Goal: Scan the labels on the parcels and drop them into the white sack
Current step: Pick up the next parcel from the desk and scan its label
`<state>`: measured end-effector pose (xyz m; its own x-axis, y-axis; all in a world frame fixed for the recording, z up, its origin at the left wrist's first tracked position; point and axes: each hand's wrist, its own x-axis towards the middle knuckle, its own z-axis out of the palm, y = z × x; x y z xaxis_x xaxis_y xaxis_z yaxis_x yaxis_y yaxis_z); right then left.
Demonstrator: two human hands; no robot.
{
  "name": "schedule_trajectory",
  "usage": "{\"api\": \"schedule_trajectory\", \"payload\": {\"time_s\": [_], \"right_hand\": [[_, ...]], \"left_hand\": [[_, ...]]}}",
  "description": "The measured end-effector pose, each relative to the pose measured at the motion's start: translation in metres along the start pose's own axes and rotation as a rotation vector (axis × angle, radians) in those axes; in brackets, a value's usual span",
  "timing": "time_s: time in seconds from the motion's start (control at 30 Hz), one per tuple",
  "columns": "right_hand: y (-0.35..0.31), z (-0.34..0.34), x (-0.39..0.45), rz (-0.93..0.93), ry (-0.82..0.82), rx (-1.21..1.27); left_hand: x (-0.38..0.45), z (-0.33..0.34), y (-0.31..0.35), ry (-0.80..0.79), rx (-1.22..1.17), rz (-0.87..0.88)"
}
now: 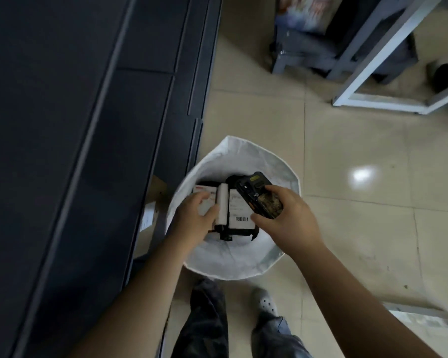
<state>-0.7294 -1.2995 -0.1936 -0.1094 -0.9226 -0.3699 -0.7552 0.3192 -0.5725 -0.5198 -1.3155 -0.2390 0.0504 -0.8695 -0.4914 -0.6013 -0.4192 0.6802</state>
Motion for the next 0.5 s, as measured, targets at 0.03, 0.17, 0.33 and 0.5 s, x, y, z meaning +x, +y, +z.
{"api": "schedule_trajectory", "payload": {"time_s": [0.03, 0.17, 0.33, 0.5], "right_hand": [[-0.009, -0.013, -0.007, -0.037, 0.003, 0.002], [-0.048, -0.064, -0.038, -0.226, 0.016, 0.022], [-0.102, -0.125, -0.094, -0.539, -0.023, 0.074], [-0.148, -0.157, -0.172, -0.836, -0.035, 0.135]], "left_hand": [[-0.018, -0.013, 0.012, 0.036, -0.003, 0.037], [-0.097, -0.065, 0.059, 0.178, 0.013, 0.152], [-0.216, -0.108, 0.101, 0.413, 0.076, 0.219], [-0.344, -0.13, 0.122, 0.653, 0.059, 0.201]]}}
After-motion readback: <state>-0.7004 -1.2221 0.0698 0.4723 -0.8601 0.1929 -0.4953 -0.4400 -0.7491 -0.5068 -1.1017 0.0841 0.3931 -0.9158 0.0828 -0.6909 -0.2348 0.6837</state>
